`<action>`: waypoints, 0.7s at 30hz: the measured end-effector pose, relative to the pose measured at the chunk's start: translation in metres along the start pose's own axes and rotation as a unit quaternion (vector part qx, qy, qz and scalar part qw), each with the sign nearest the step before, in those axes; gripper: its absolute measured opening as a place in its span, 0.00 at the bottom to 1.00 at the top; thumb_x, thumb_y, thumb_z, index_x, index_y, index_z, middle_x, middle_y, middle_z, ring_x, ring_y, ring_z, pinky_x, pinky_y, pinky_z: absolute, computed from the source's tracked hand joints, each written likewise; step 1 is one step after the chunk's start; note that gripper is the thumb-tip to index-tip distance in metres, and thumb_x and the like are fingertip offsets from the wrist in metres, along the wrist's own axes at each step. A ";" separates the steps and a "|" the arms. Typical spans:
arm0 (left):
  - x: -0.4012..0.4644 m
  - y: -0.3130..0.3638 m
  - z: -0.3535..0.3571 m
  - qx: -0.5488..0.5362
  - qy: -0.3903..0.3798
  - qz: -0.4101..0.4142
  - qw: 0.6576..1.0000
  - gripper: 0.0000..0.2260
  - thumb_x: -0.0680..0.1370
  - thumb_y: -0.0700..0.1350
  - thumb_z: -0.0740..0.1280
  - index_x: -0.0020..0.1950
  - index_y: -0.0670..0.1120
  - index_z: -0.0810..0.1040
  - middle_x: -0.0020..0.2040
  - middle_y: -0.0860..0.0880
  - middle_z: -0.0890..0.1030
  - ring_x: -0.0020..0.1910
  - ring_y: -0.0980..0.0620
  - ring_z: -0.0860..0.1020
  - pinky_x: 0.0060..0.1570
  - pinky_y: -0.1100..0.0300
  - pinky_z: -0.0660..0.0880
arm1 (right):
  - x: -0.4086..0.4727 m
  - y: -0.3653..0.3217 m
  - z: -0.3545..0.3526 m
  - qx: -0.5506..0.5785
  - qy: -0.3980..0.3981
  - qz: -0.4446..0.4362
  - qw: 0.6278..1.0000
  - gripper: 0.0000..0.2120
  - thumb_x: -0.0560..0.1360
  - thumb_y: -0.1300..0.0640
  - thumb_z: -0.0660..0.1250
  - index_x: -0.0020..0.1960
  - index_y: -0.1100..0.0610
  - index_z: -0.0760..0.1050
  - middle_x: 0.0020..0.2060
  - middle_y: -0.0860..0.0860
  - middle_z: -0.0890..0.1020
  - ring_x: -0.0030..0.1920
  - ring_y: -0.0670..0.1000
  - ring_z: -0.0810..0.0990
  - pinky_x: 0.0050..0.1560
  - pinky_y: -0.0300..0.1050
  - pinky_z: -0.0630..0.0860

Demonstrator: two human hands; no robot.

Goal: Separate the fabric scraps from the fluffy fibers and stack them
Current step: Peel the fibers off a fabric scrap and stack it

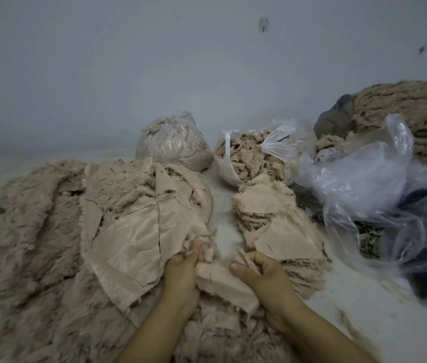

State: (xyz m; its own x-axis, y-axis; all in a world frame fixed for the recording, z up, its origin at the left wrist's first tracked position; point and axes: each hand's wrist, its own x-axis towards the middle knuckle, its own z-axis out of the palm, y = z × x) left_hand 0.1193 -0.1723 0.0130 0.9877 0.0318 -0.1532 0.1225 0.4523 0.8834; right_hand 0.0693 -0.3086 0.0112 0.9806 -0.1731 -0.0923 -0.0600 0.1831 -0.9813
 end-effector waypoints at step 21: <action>-0.017 -0.007 -0.003 0.215 -0.221 -0.013 0.951 0.20 0.71 0.53 0.70 0.51 0.36 0.80 0.46 0.39 0.84 0.42 0.45 0.80 0.41 0.57 0.75 | 0.006 0.004 -0.008 0.007 0.006 -0.035 0.999 0.12 0.74 0.55 0.69 0.45 0.66 0.77 0.39 0.62 0.83 0.38 0.56 0.81 0.41 0.49 0.77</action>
State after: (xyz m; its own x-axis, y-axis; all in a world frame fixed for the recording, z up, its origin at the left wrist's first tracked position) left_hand 0.1018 -0.1733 0.0076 0.9168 -0.3949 -0.0603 0.0821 0.0386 0.9959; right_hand 0.0734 -0.3168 0.0054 0.9799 -0.1975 -0.0263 0.0107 0.1841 -0.9829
